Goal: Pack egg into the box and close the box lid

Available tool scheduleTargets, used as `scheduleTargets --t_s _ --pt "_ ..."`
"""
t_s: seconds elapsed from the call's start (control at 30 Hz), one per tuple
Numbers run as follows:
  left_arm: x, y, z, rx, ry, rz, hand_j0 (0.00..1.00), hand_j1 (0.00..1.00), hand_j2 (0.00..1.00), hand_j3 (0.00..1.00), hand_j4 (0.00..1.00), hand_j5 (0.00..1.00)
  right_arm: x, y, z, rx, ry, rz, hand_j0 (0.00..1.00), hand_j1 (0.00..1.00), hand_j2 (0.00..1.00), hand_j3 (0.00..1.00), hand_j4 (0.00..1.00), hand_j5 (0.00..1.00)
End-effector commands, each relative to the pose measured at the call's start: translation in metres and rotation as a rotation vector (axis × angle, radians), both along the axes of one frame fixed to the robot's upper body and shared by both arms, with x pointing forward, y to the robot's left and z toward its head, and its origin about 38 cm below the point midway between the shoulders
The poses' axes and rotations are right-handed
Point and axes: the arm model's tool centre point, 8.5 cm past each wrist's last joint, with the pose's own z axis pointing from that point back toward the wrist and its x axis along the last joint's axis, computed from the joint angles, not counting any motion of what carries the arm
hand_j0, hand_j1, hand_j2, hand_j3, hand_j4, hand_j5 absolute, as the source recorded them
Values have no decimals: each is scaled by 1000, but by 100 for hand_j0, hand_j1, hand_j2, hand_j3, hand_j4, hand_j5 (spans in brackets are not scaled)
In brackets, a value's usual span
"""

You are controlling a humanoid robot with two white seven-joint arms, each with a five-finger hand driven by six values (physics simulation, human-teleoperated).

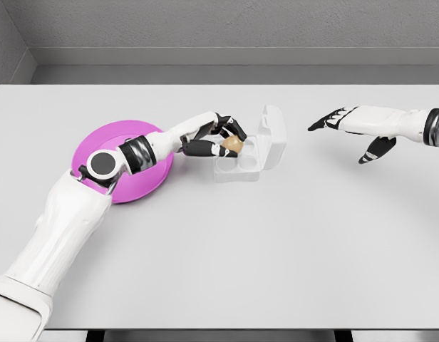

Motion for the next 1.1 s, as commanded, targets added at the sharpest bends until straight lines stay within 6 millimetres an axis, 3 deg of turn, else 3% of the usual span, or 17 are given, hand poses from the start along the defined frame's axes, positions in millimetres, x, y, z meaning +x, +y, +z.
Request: scheduleTargets --t_s 0.0,0.67,0.8,1.07 --pt "0 0 1 -9 1 0 41 41 41 41 41 41 0 0 1 6 0 -4 100 100 100 100 100 100" --pt "-6 7 -3 -32 17 2 41 41 41 41 41 41 -1 3 3 6 -6 10 100 100 100 100 100 100" --pt "-7 6 -1 -33 8 -2 56 56 56 56 56 56 -1 3 3 5 -6 9 100 100 100 100 100 100" --pt "-11 12 0 -33 -20 -10 64 64 64 64 64 64 -2 2 3 3 -7 8 100 100 100 100 100 100"
